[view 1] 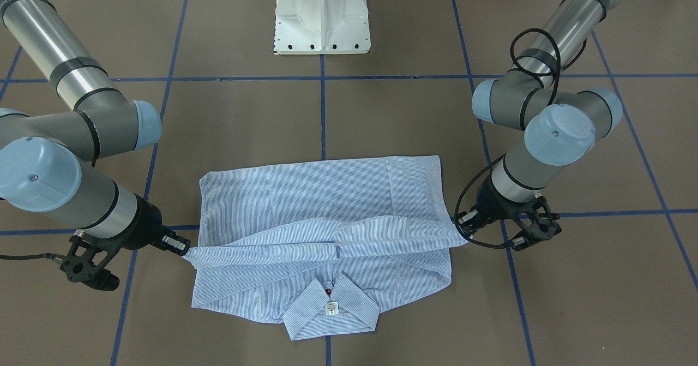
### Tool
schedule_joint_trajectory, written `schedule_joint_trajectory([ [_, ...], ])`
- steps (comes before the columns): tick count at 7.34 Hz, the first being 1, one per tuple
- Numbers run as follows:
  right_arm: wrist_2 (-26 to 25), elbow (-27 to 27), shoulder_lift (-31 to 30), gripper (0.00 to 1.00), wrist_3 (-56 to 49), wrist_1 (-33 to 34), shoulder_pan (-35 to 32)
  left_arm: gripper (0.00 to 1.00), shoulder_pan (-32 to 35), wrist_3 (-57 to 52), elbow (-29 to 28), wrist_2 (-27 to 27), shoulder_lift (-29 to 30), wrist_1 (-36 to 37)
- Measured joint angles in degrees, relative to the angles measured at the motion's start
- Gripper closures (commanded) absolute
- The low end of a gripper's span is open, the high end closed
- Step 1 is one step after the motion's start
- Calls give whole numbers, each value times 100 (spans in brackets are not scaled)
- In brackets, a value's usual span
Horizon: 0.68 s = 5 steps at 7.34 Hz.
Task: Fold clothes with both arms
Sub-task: 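Lay the hem down near the collar and open both grippers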
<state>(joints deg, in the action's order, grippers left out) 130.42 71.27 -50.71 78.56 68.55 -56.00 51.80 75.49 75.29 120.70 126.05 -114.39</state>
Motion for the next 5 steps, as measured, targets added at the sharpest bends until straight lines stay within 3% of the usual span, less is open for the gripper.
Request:
schedule_joint_trajectory([
  [3, -7, -11, 73, 100, 1, 0, -29, 96, -3, 1, -14, 2, 12, -20],
  [4, -7, -12, 101, 14, 1, 0, -32, 46, -3, -1, -15, 2, 14, -21],
  [5, -21, -11, 115, 1, -27, 0, -24, 19, -3, -9, -14, 0, 15, -21],
])
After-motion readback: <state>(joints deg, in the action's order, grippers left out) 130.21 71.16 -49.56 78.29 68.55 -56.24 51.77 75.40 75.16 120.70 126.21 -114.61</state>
